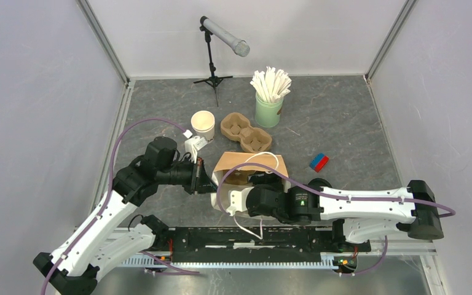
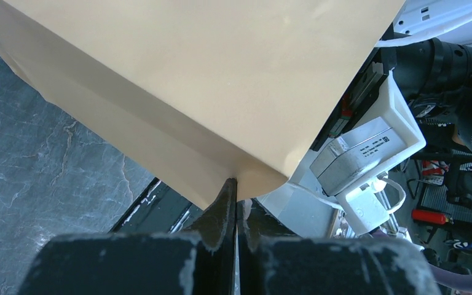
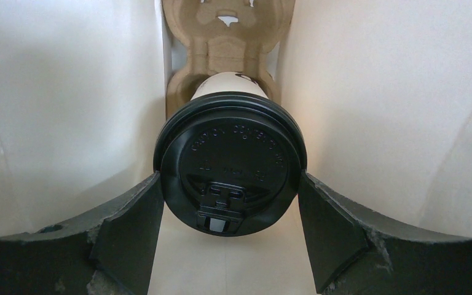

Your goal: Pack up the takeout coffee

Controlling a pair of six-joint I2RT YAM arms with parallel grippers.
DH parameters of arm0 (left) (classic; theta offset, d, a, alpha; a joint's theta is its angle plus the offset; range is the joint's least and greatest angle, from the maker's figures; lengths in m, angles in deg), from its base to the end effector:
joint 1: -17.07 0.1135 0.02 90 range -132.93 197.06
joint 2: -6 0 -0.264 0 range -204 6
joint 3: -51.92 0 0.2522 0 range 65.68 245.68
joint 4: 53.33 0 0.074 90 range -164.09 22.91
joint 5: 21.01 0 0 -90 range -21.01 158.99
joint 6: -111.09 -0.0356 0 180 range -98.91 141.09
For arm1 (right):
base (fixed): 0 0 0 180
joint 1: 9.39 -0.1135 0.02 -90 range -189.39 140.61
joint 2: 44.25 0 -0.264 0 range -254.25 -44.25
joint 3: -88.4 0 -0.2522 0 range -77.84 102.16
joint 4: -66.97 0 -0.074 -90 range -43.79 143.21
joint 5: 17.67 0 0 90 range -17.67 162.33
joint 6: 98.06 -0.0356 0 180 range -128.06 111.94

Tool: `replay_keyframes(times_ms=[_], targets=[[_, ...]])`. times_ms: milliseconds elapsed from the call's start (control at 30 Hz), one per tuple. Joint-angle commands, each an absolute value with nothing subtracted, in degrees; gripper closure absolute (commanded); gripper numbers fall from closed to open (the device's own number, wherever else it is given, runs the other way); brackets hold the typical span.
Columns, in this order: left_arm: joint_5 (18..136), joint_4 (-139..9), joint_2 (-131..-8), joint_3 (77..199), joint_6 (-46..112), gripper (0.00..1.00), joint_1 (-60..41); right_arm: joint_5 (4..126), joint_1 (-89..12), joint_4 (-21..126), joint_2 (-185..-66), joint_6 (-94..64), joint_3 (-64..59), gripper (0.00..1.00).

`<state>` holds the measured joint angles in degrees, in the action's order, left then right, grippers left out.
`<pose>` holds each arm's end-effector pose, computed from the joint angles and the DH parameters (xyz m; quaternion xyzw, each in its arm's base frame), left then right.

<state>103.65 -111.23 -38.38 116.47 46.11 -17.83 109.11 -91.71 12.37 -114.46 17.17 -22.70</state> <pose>0.1112 -0.1023 0.3219 0.2045 0.8425 -0.4417 0.2308 0.0532 0.2352 0.2712 -0.6772 0.6107 -0.1320 0.3885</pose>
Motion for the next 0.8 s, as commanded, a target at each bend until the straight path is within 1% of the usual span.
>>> replay_keyframes(times_ms=[0, 233, 767], targets=[[105.0, -110.0, -38.4, 119.0, 43.5, 0.98, -18.0, 111.2, -91.4, 11.3, -114.5, 15.9, -20.7, 0.44], [104.9, -110.0, -38.4, 118.9, 43.3, 0.98, -18.0, 111.1, -91.3, 12.1, -113.8, 15.7, -22.6, 0.44], [104.4, -110.0, -38.5, 118.7, 43.2, 0.98, -18.0, 110.6, -91.4, 11.5, -113.3, 15.6, -19.6, 0.45]])
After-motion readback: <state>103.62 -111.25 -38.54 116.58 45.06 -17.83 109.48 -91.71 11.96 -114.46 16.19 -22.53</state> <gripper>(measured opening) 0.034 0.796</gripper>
